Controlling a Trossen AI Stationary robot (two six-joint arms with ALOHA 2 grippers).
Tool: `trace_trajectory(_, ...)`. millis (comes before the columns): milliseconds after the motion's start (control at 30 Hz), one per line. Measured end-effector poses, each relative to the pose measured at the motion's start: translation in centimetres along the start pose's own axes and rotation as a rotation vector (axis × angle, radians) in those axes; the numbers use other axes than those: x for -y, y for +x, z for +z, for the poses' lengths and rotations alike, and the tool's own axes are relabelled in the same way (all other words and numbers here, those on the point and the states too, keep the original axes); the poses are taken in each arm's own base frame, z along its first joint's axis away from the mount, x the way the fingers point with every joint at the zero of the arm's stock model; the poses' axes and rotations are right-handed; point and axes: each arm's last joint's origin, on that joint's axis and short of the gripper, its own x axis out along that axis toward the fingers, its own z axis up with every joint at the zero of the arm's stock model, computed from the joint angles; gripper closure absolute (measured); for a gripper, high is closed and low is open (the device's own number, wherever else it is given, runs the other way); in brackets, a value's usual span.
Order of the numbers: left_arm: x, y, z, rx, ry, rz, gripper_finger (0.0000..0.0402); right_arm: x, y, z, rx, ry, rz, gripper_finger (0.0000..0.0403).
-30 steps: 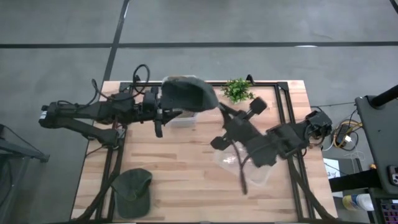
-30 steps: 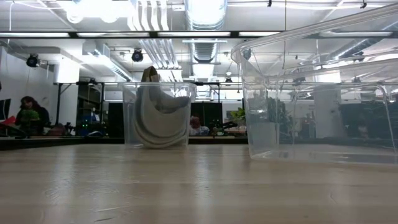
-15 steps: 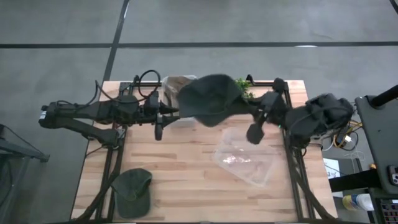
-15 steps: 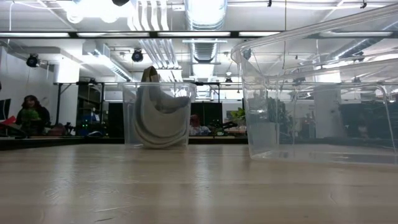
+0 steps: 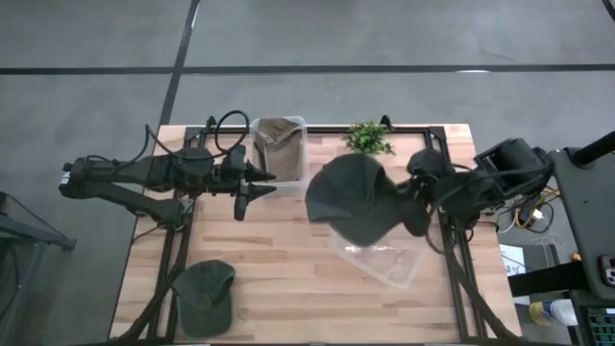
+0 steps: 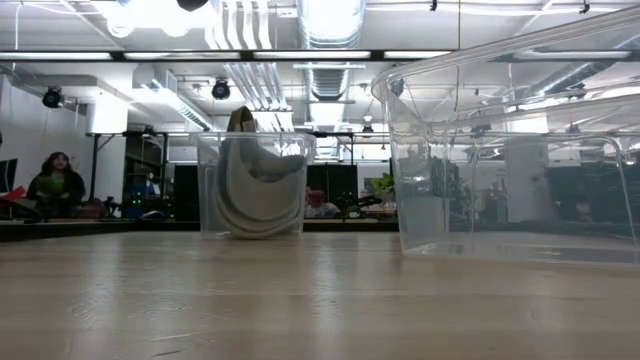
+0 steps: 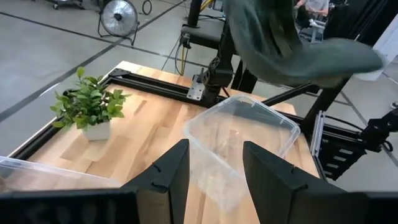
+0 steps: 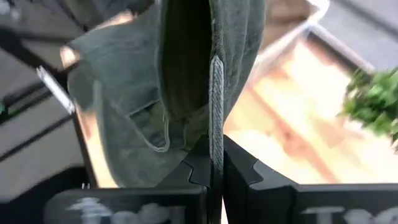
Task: Pick & Place hat
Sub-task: Put the top black cap into the bottom transparent bin
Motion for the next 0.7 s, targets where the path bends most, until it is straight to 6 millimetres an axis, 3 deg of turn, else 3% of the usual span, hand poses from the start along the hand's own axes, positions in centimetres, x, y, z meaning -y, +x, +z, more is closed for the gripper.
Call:
trace_trajectory(233, 0.0, 0.0, 0.0, -0.001, -0.002, -0.005, 0.0259, -0.4, 3.5, -1.5, -0.154, 0.086, -0.066, 0.0392)
trace_trajectory(700, 0.1, 0.0, 0.0, -0.005, -0.002, -0.021, 0.0259, 1.5, 9.1, -4.9, -0.450, 0.225, -0.230, 0.0391)
